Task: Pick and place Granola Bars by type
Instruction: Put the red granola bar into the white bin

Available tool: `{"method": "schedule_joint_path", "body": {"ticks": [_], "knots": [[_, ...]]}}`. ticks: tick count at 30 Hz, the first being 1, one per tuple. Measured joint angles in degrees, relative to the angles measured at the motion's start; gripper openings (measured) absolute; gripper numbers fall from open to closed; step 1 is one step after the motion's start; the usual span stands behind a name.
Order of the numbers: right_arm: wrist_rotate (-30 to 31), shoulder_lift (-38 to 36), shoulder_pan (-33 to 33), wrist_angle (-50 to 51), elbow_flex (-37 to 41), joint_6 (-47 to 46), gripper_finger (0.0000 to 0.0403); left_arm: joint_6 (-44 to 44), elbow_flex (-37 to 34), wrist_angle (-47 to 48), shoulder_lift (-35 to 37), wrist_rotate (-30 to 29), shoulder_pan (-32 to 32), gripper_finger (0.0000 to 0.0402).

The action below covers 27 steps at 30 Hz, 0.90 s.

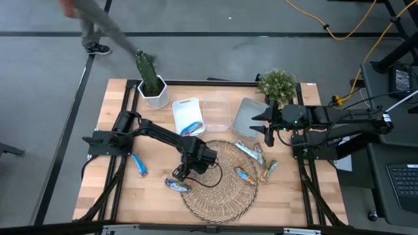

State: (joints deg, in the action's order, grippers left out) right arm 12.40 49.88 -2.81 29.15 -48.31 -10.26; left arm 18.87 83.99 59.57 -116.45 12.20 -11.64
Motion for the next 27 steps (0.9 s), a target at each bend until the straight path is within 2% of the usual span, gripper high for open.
{"method": "schedule_joint_path", "body": {"ticks": [7,12,16,21,24,27], "knots": [[0.02,-0.02,-0.02,-0.02,0.02,0.0,0.0187,-0.13,-2.83,-10.61,0.27,-5.31,0.0,0.0182],[0.02,0.0,-0.02,-0.04,0.02,-1.46,0.0187,-0.23,-2.93,-11.96,0.27,-8.4,0.12,0.0154],[0.02,0.0,-0.02,-0.04,0.02,-1.59,0.0187,-2.28,-2.93,-11.99,0.25,-8.8,0.15,0.0106],[0.02,0.0,-0.02,-0.07,0.02,-1.55,0.0187,-5.12,-2.93,-11.11,0.25,-8.62,0.53,0.0019],[0.02,0.0,-0.02,-0.09,0.02,-1.48,0.0187,-5.68,-2.31,-8.07,0.31,-9.44,0.81,0.0009],[0.02,0.0,-0.02,-0.11,0.02,-1.46,0.0187,-4.55,0.44,-1.08,0.53,-10.75,1.26,0.0004]]}}
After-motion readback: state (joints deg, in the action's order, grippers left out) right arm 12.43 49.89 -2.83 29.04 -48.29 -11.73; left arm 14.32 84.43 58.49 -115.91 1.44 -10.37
